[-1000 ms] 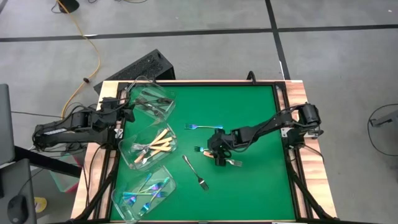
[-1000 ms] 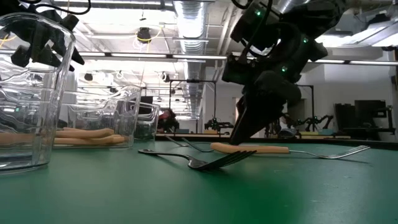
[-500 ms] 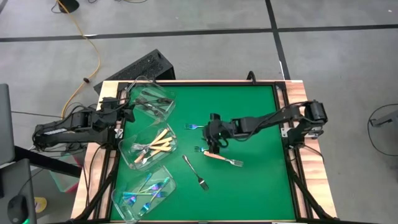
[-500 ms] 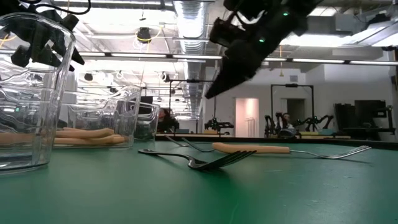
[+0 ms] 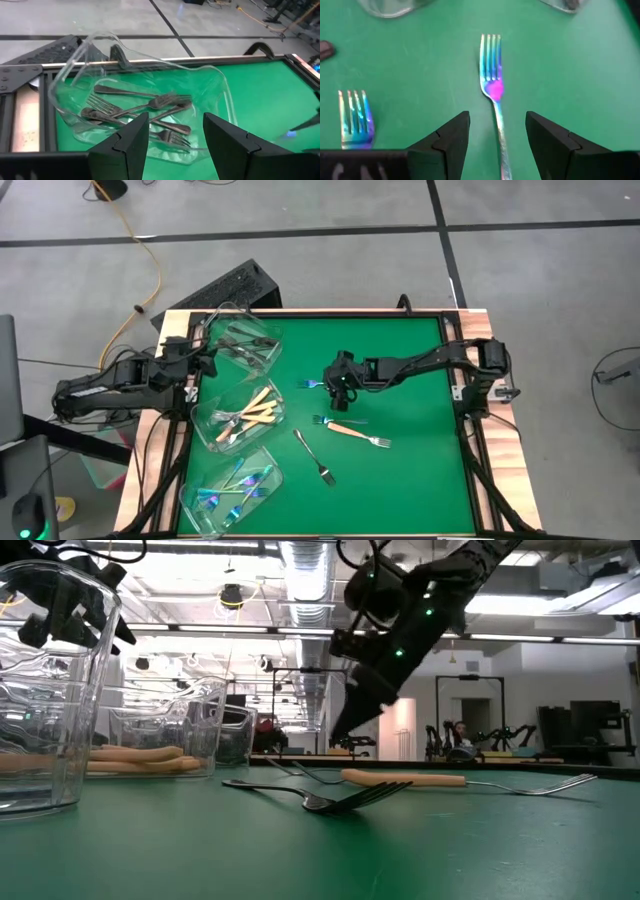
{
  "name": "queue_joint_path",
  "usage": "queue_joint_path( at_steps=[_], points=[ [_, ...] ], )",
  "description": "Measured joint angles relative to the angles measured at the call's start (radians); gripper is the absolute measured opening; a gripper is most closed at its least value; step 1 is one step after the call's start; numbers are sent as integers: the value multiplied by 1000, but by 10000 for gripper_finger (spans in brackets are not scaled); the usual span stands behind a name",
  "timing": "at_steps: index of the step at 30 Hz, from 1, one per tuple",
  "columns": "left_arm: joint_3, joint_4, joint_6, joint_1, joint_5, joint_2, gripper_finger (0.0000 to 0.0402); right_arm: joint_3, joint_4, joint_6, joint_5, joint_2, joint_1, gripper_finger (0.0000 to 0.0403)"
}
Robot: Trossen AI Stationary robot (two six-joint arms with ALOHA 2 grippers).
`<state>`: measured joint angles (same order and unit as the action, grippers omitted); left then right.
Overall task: Sort silverware by color (type)
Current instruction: Put the blue fork into the bottom transparent bin
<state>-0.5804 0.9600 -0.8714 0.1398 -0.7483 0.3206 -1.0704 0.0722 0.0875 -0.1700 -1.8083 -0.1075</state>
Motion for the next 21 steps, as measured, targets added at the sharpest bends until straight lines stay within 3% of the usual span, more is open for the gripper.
queue_joint_path(
  at_steps=[12,16,21],
  points=[
    [0,0,40,0,168,0,172,-1,-4,16,26,-32,-54,214],
    [0,0,40,0,170,0,172,-1,-20,-15,114,-32,-77,214],
    [0,0,40,0,168,0,172,-1,-30,16,122,-32,-79,214]
  ],
)
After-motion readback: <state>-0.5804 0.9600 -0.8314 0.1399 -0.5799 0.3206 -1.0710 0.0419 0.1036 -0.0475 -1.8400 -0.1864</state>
